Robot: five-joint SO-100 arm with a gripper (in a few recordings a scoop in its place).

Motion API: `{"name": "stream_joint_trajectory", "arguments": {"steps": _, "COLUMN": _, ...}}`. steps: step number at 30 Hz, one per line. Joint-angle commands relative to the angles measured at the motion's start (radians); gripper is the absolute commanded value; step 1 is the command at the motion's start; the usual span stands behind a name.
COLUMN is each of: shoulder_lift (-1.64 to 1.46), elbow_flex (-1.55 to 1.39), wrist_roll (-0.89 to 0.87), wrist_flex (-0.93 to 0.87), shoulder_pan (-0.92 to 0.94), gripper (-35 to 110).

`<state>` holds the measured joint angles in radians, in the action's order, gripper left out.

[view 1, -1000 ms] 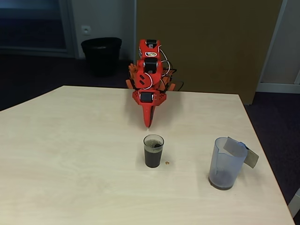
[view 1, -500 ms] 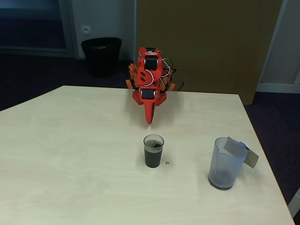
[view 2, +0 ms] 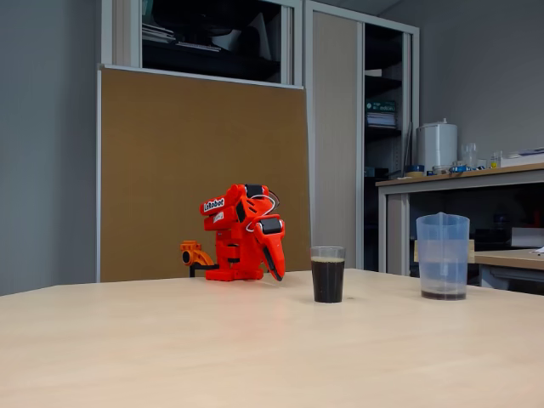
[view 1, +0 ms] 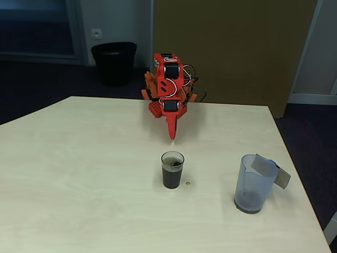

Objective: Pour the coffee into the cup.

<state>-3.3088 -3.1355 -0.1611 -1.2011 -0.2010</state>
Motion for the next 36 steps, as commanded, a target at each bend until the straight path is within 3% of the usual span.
{"name": "stream_joint_trajectory", "arguments": {"steps": 1, "shoulder_lift": -0.014, "elbow_flex": -0.006, "wrist_roll": -0.008, "wrist_flex": -0.011, "shoulder_pan": -0.006, "gripper": 4}}
{"name": "stream_joint_trajectory", "arguments": {"steps": 36, "shoulder_lift": -0.014, "elbow_flex": -0.006, "wrist_roll": -0.009, "wrist_flex": -0.011, "shoulder_pan": -0.006, "gripper": 7}}
